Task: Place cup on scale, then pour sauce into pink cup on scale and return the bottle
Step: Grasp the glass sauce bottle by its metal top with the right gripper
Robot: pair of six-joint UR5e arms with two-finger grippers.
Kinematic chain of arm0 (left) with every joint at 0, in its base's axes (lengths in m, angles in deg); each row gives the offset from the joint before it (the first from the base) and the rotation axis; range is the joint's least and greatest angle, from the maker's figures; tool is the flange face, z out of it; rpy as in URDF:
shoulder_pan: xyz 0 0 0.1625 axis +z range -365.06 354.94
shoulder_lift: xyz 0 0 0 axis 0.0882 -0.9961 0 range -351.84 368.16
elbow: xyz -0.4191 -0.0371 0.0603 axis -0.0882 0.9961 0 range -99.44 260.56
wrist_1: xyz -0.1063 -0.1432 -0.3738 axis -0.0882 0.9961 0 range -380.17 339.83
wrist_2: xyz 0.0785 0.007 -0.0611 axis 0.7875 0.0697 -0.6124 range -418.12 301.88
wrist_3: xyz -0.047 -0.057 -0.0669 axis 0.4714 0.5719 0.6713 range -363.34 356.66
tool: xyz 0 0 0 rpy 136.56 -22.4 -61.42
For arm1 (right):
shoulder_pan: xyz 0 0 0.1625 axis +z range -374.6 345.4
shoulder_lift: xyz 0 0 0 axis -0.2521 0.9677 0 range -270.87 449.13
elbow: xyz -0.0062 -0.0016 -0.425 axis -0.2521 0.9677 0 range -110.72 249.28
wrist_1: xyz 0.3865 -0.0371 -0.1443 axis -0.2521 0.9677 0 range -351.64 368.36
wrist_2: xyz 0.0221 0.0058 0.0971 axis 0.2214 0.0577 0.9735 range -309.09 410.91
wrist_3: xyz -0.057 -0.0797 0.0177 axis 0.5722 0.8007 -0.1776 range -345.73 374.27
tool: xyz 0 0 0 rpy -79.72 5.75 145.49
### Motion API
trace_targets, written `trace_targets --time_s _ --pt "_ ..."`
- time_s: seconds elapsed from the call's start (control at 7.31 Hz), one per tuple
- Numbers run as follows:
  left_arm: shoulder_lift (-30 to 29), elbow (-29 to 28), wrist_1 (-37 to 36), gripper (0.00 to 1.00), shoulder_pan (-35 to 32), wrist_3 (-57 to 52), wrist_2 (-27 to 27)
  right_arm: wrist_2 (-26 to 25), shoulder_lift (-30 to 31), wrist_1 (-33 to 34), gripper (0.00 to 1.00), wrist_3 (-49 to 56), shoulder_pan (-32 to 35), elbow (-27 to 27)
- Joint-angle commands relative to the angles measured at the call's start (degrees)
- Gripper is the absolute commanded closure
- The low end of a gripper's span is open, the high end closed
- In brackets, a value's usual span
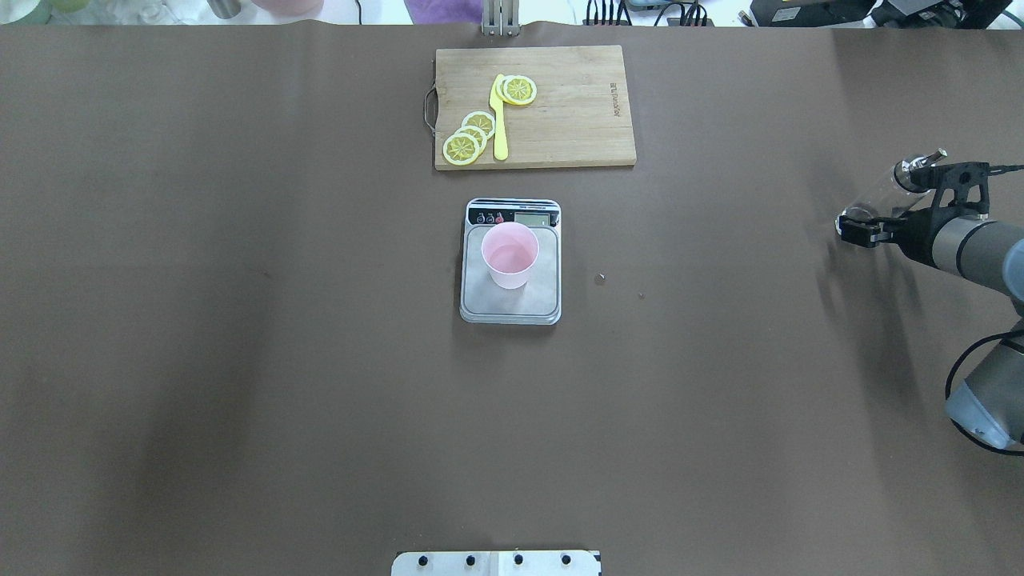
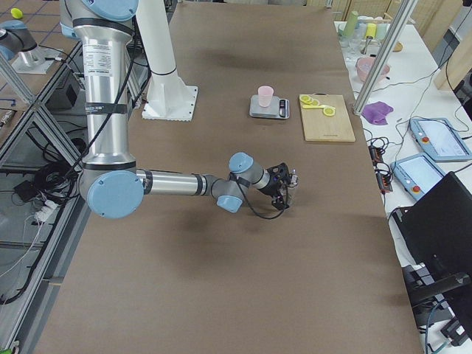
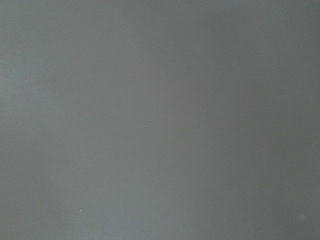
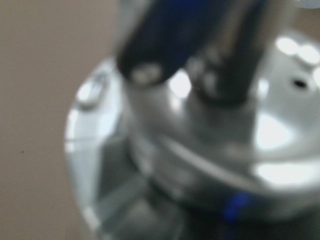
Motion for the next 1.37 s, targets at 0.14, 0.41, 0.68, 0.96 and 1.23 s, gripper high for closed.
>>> trace_targets --time_s 0.14,0.41,0.68,0.96,1.23 --pt "0.0 0.0 0.0 0.02 0.0 0.0 0.0 -0.1 -0.1 0.0 0.51 0.0 0.0 0.1" --pt "0.0 0.0 0.0 0.02 0.0 0.0 0.0 -0.6 -0.1 0.0 1.00 0.0 0.0 0.0" --pt "0.0 0.0 0.0 0.02 0.0 0.0 0.0 -0.7 -0.1 0.0 1.00 0.2 0.1 -0.1" --pt "0.4 0.1 0.1 0.02 0.1 0.0 -0.1 -0.8 -0.2 0.0 1.00 0.1 0.4 -0.9" --pt "0.4 0.0 0.1 0.02 0.1 0.0 -0.1 -0.8 0.0 0.2 1.00 -0.1 0.6 -1.0"
